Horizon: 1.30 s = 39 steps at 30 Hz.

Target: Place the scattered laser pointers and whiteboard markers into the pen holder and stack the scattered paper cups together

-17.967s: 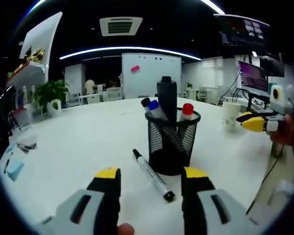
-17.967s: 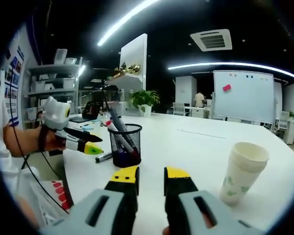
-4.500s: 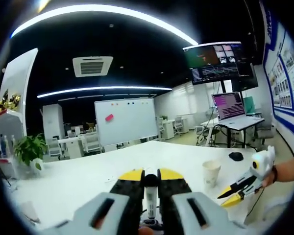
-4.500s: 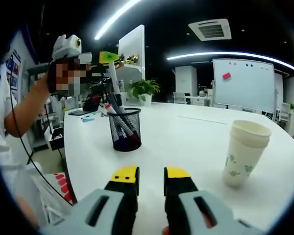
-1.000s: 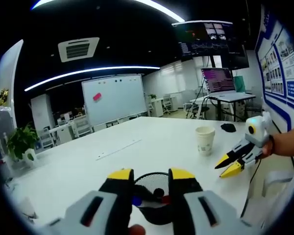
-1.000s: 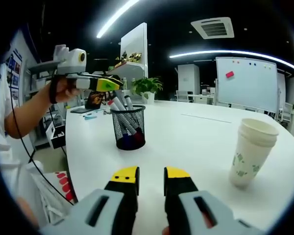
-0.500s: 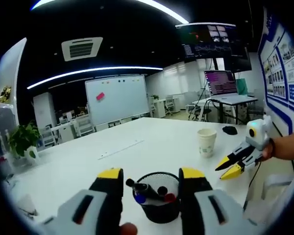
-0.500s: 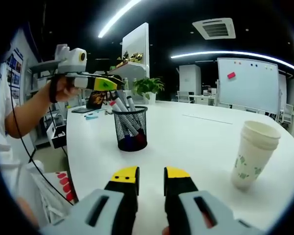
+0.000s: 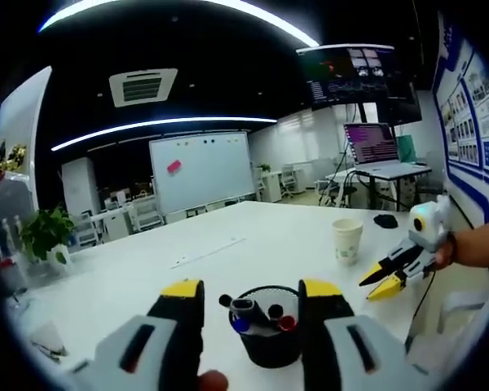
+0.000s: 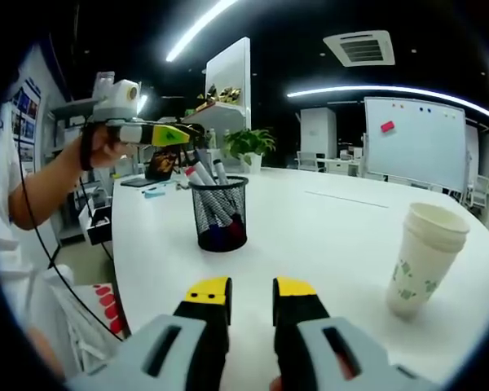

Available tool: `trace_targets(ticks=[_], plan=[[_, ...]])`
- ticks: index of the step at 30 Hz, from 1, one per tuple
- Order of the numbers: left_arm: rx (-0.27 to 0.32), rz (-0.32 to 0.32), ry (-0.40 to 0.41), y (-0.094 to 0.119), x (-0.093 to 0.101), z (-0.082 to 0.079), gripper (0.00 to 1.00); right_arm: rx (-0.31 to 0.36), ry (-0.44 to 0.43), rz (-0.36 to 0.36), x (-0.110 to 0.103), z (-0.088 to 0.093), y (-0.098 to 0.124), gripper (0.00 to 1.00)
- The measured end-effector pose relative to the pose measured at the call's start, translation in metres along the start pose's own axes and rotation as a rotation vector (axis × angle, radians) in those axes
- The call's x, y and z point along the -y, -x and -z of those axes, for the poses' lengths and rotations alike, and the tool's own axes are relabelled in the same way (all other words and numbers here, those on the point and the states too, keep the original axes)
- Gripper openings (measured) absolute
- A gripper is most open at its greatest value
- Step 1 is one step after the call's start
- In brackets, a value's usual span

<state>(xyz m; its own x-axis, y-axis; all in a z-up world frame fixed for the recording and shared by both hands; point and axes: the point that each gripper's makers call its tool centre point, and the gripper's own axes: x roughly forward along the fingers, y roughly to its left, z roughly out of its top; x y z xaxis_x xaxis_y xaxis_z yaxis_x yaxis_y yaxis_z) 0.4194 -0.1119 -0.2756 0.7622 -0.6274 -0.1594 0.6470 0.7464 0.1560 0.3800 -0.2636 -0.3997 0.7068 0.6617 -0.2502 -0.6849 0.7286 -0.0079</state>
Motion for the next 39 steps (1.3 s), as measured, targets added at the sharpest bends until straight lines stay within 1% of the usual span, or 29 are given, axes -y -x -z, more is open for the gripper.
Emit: trace_targets(ticks=[1, 2, 3, 8, 15, 20, 25, 31, 39], plan=[[0.001, -0.002, -0.001, 0.001, 0.000, 0.000, 0.47, -0.001, 0.000, 0.000, 0.000, 0.000, 0.000, 0.19], [0.002, -0.002, 0.000, 0.001, -0.006, 0.001, 0.47, -0.001, 0.002, -0.001, -0.001, 0.000, 0.000, 0.19], [0.005, -0.002, 0.002, 0.001, -0.006, 0.001, 0.47, -0.001, 0.003, -0.002, -0.001, 0.000, 0.000, 0.19], [0.016, 0.003, 0.017, 0.005, -0.002, 0.000, 0.47, -0.003, 0.006, -0.003, -0.001, 0.001, 0.001, 0.19], [0.013, -0.001, 0.014, 0.008, -0.004, 0.008, 0.47, -0.006, 0.006, -0.003, 0.000, 0.002, 0.002, 0.19], [0.014, -0.003, 0.019, 0.012, 0.000, 0.010, 0.47, -0.007, 0.006, -0.005, 0.000, 0.002, 0.001, 0.19], [0.001, 0.000, 0.016, 0.015, 0.006, 0.018, 0.47, -0.013, 0.005, -0.016, -0.002, 0.003, 0.000, 0.20], [-0.014, -0.012, 0.027, 0.021, 0.003, 0.029, 0.47, -0.015, 0.005, -0.018, -0.002, 0.004, 0.001, 0.20], [-0.014, -0.022, 0.031, 0.026, 0.006, 0.035, 0.47, -0.018, 0.003, -0.033, -0.006, 0.004, -0.001, 0.21]])
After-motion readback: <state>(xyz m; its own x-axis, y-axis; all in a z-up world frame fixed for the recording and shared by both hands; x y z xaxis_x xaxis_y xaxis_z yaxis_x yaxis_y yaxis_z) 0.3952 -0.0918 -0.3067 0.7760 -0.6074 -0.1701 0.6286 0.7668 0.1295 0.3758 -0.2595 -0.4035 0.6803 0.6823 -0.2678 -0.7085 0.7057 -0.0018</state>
